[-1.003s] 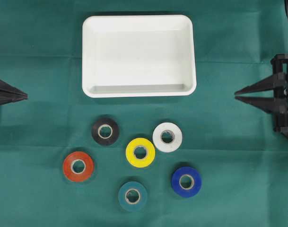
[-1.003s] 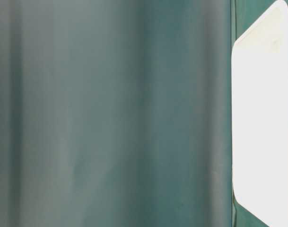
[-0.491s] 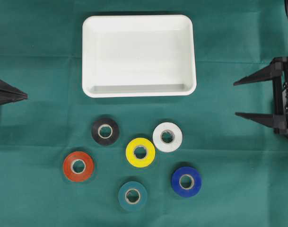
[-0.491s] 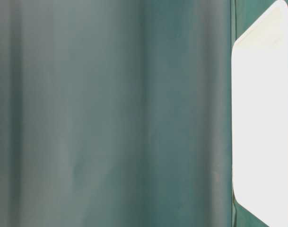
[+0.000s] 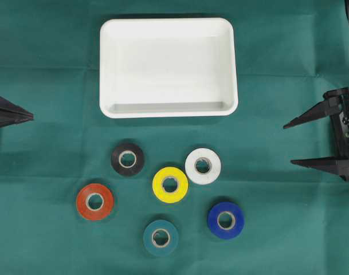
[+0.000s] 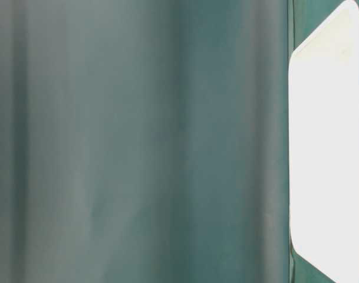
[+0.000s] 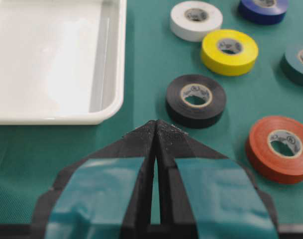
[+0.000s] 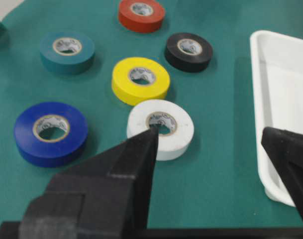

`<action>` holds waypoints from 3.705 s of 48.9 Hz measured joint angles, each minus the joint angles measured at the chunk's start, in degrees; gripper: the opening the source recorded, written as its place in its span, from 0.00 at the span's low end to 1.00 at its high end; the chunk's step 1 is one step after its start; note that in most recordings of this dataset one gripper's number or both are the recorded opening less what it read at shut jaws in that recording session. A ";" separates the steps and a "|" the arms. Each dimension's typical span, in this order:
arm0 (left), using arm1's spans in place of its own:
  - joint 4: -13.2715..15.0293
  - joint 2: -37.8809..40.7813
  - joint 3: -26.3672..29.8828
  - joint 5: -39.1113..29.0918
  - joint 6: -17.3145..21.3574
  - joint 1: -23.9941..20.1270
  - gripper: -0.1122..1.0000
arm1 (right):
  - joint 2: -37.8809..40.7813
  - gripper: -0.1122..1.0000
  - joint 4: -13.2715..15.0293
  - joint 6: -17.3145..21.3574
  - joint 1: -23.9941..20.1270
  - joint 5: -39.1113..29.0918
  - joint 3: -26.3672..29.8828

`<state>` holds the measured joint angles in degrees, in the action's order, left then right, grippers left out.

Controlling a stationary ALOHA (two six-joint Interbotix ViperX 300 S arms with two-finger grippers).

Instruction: Put the tape into the white case with the right arm.

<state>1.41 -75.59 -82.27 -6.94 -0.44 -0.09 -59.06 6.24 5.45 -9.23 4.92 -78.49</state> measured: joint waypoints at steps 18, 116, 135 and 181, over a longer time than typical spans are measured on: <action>0.09 0.00 -0.09 0.00 0.00 0.00 0.11 | 5.71 0.78 0.00 0.09 0.00 0.00 1.23; 0.09 -1.85 -1.58 -0.44 -0.18 -2.90 0.11 | 85.52 0.78 1.93 3.34 -5.98 -10.20 76.20; 0.09 -2.20 -1.76 -0.53 -0.18 -2.90 0.11 | 88.24 0.78 2.02 4.13 -5.98 -10.28 77.08; 0.00 -2.20 -2.02 -0.53 -0.26 -2.90 0.11 | 95.89 0.75 2.02 10.20 -6.24 -10.81 82.27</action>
<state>1.41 -77.78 -84.29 -7.47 -0.70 -2.99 36.83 8.26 15.64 -15.47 -5.89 3.78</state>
